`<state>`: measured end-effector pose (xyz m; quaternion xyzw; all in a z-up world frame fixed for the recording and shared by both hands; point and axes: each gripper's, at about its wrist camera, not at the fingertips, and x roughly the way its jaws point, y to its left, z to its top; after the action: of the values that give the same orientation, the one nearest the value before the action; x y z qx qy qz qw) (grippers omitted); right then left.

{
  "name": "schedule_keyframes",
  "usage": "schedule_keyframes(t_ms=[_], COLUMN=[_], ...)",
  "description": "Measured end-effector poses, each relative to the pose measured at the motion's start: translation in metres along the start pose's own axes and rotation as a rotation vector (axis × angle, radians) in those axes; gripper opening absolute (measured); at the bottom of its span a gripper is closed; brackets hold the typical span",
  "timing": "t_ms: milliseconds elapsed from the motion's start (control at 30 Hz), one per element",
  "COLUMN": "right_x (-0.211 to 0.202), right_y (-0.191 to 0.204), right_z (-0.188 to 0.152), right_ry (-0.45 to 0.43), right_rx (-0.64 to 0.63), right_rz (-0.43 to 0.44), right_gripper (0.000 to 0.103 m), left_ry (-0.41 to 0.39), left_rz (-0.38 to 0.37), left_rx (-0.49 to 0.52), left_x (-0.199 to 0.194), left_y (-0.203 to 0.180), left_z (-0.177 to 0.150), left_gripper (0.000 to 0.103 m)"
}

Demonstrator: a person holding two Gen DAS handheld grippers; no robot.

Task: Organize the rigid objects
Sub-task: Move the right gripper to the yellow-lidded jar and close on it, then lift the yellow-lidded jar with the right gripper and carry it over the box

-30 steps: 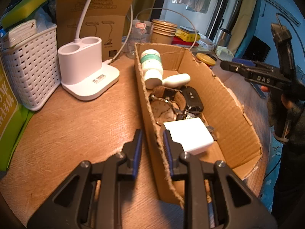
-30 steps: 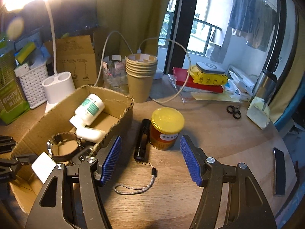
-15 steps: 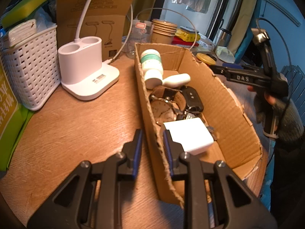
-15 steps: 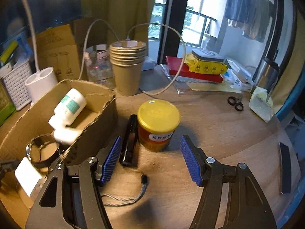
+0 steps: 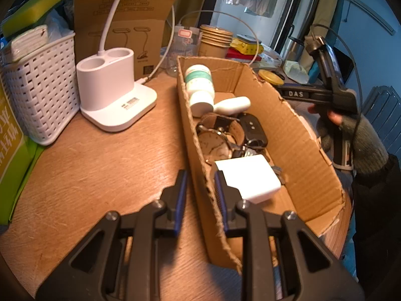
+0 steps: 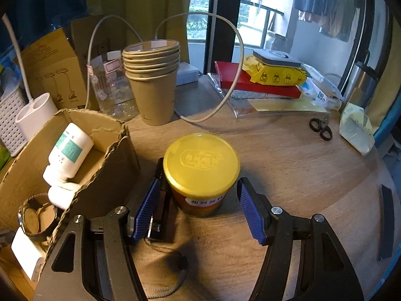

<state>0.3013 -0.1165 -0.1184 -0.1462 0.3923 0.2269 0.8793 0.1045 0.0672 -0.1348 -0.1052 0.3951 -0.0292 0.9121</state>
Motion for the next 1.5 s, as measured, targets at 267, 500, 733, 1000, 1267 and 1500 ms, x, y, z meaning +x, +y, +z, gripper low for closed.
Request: schedule_keyframes(t_ms=[267, 500, 733, 1000, 1267, 1500], right_x=[0.005, 0.012, 0.007, -0.009, -0.024, -0.043], right_y=[-0.002, 0.001, 0.002, 0.005, 0.009, 0.019], right_z=[0.01, 0.012, 0.013, 0.015, 0.019, 0.023], right_ry=[-0.012, -0.003, -0.017, -0.055, -0.092, -0.13], right_rx=[0.019, 0.013, 0.009, 0.003, 0.0, -0.021], right_rz=[-0.002, -0.016, -0.029, -0.034, -0.033, -0.026], right_gripper=[0.067, 0.061, 0.059, 0.059, 0.059, 0.059], left_ry=[0.0, 0.0, 0.0, 0.0, 0.0, 0.0], left_rz=[0.0, 0.0, 0.0, 0.0, 0.0, 0.0], left_rx=[0.0, 0.0, 0.0, 0.0, 0.0, 0.0], left_x=[0.0, 0.0, 0.0, 0.0, 0.0, 0.0], left_y=[0.0, 0.0, 0.0, 0.0, 0.0, 0.0], left_z=[0.0, 0.0, 0.0, 0.0, 0.0, 0.0], left_gripper=[0.023, 0.023, 0.023, 0.023, 0.023, 0.023])
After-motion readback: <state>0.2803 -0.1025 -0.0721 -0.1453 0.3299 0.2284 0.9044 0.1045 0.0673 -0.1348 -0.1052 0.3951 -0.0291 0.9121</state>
